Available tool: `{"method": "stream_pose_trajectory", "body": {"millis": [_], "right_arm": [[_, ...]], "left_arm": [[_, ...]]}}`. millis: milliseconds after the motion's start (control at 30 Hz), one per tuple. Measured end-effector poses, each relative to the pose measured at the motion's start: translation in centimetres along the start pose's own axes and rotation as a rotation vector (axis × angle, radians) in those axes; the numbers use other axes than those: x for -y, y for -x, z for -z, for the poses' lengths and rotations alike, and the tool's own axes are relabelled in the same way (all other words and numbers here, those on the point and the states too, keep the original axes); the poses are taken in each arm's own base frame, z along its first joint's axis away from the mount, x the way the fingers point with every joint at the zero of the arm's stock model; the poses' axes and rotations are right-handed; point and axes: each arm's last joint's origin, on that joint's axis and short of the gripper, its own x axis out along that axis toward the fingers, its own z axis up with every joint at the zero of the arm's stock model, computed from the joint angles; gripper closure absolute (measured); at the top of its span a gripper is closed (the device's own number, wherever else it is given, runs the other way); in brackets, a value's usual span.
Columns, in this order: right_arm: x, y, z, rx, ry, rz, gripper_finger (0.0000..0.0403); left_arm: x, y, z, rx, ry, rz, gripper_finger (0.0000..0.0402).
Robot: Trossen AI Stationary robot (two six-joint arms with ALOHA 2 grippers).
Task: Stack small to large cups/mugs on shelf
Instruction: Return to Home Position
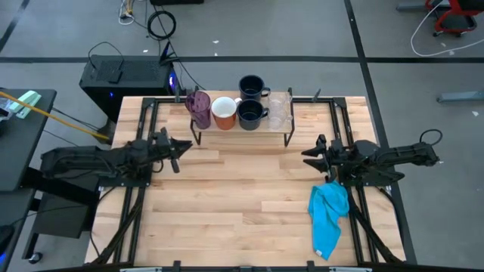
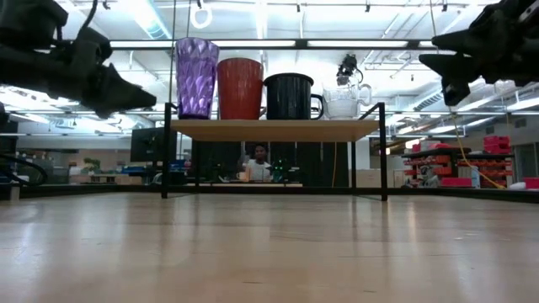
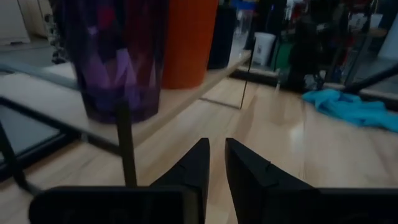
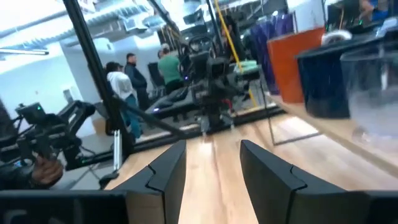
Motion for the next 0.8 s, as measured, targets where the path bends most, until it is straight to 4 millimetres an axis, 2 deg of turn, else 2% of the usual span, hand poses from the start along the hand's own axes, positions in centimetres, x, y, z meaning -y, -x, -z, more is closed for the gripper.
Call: {"method": "stream_pose_trajectory", "body": {"millis": [400, 800], "right_arm": [[0.04, 0.00, 0.04, -0.004, 0.045, 0.009, 0.0244], [0.04, 0.00, 0.04, -0.004, 0.046, 0.009, 0.0244]], "left_arm": [[-0.46, 0.93, 0.27, -0.017, -0.112, -0.030, 0.0333], [-0.45, 0.93, 0.23, -0.012, -0.106, -0.029, 0.0338]]}}
